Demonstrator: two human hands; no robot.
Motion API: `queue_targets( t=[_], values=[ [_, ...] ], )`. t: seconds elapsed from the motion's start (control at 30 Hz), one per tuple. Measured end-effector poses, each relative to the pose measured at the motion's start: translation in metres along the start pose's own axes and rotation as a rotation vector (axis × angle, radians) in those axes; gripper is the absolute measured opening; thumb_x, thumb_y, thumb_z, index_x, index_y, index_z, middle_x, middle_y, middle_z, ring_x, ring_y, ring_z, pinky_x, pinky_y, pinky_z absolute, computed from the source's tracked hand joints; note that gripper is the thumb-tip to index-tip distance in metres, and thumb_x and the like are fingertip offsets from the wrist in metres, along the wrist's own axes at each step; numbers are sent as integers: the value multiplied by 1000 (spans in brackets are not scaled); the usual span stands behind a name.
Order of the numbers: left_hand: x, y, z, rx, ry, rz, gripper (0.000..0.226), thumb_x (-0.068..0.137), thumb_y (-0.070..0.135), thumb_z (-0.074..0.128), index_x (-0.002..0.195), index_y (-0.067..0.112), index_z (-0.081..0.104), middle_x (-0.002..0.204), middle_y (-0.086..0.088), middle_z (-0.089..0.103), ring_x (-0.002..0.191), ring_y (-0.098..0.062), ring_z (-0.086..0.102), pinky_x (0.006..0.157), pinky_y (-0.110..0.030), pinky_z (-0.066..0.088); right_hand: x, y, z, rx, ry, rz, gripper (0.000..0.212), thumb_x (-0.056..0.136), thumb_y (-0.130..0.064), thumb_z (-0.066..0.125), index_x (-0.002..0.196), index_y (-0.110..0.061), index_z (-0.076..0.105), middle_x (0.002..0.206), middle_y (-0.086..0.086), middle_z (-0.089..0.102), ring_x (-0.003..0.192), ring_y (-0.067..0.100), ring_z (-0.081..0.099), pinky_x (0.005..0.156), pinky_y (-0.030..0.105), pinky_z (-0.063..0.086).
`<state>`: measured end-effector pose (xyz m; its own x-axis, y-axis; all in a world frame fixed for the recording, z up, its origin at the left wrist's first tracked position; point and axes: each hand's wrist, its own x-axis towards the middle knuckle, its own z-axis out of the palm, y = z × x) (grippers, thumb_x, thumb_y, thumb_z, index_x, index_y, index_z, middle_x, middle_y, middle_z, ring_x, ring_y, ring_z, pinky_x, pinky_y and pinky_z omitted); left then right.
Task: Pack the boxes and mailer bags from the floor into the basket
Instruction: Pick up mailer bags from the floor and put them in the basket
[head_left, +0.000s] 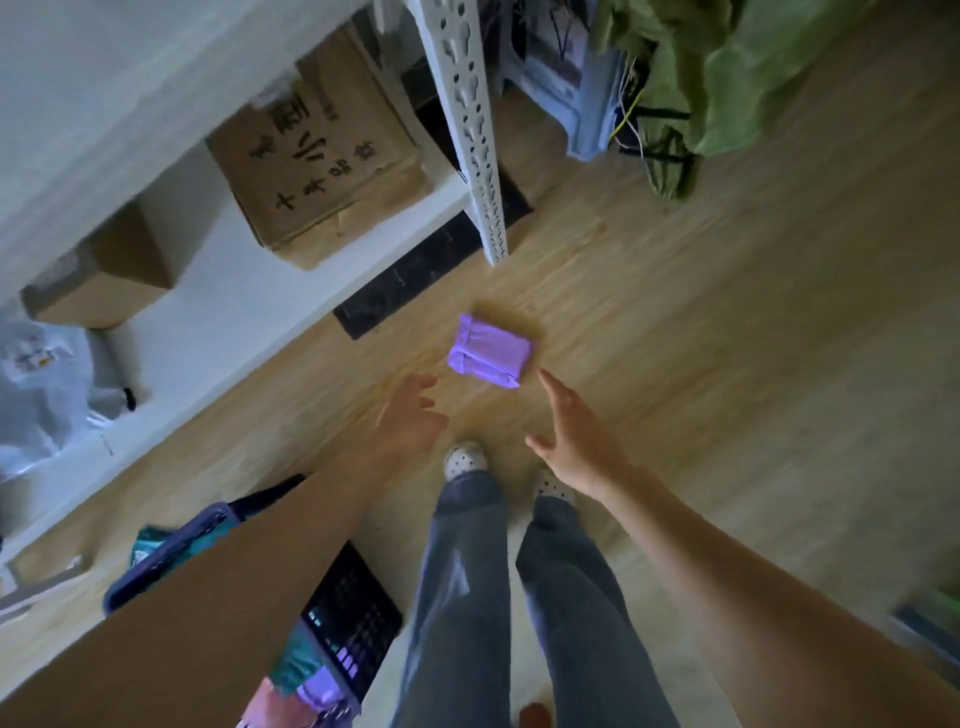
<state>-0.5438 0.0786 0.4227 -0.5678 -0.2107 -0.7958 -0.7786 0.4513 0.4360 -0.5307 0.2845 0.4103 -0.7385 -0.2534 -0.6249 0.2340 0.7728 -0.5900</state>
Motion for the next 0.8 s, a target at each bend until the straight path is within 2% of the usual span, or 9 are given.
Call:
queue_targets(
  t=[0.1, 0.17, 0.27, 0.37, 0.53, 0.6, 0.67, 0.73, 0.8],
  values=[
    [61, -7, 14, -43, -33, -49, 55, 85, -15, 53, 135, 1, 40, 93, -8, 48, 60, -13, 43, 35, -7, 37, 44, 29, 23, 84, 28, 40, 85, 88, -24, 65, 152, -19, 9, 155, 2, 24, 140, 18, 30, 111, 29, 28],
    [107, -14, 25, 8, -43, -43, 57, 84, -15, 53, 136, 4, 41, 98, -10, 48, 60, -12, 42, 35, -9, 37, 76, 50, 41, 129, 47, 73, 86, 87, -24, 66, 152, -19, 10, 154, 2, 25, 140, 17, 30, 111, 28, 27],
    [175, -30, 42, 73, -77, -14, 62, 83, -17, 50, 137, 14, 42, 115, -16, 45, 72, -20, 49, 38, -13, 38, 128, 84, 72, 197, 58, 127, 87, 87, -24, 67, 152, -17, 10, 155, 4, 24, 141, 18, 29, 111, 26, 25],
    [238, -50, 60, 160, -50, 46, 68, 81, -20, 50, 139, 15, 38, 114, -12, 43, 93, -20, 48, 35, -11, 34, 179, 115, 103, 241, 62, 155, 85, 88, -23, 65, 152, -14, 9, 155, 6, 24, 141, 18, 27, 110, 22, 22],
    [325, -88, 87, 238, -57, 33, 70, 81, -17, 54, 141, 15, 36, 111, -10, 42, 62, -11, 46, 35, -10, 33, 250, 162, 156, 291, 61, 195, 86, 87, -21, 66, 151, -11, 10, 155, 10, 24, 141, 21, 28, 111, 24, 21],
    [355, -100, 96, 251, -40, 16, 69, 82, -15, 55, 141, 14, 35, 114, -13, 45, 71, -17, 50, 39, -10, 36, 273, 179, 173, 322, 55, 220, 86, 87, -20, 67, 151, -12, 11, 154, 9, 25, 140, 21, 30, 109, 23, 23],
    [386, -109, 104, 238, -11, -1, 69, 82, -14, 57, 142, 13, 34, 128, -20, 46, 95, -21, 51, 47, -15, 40, 294, 196, 189, 344, 51, 229, 86, 86, -18, 67, 151, -12, 11, 153, 10, 27, 139, 21, 33, 105, 20, 24],
    [417, -116, 110, 225, 25, -43, 71, 82, -12, 57, 144, 14, 32, 138, -22, 42, 110, -31, 54, 59, -28, 45, 315, 210, 202, 413, 61, 261, 86, 85, -19, 68, 151, -14, 13, 151, 10, 31, 135, 22, 38, 98, 18, 28],
    [443, -120, 115, 265, 51, -78, 72, 83, -8, 58, 145, 14, 29, 140, -22, 42, 117, -38, 53, 78, -39, 48, 332, 220, 213, 497, 88, 297, 87, 83, -19, 70, 150, -15, 15, 148, 10, 35, 131, 22, 43, 93, 19, 31]
  ],
)
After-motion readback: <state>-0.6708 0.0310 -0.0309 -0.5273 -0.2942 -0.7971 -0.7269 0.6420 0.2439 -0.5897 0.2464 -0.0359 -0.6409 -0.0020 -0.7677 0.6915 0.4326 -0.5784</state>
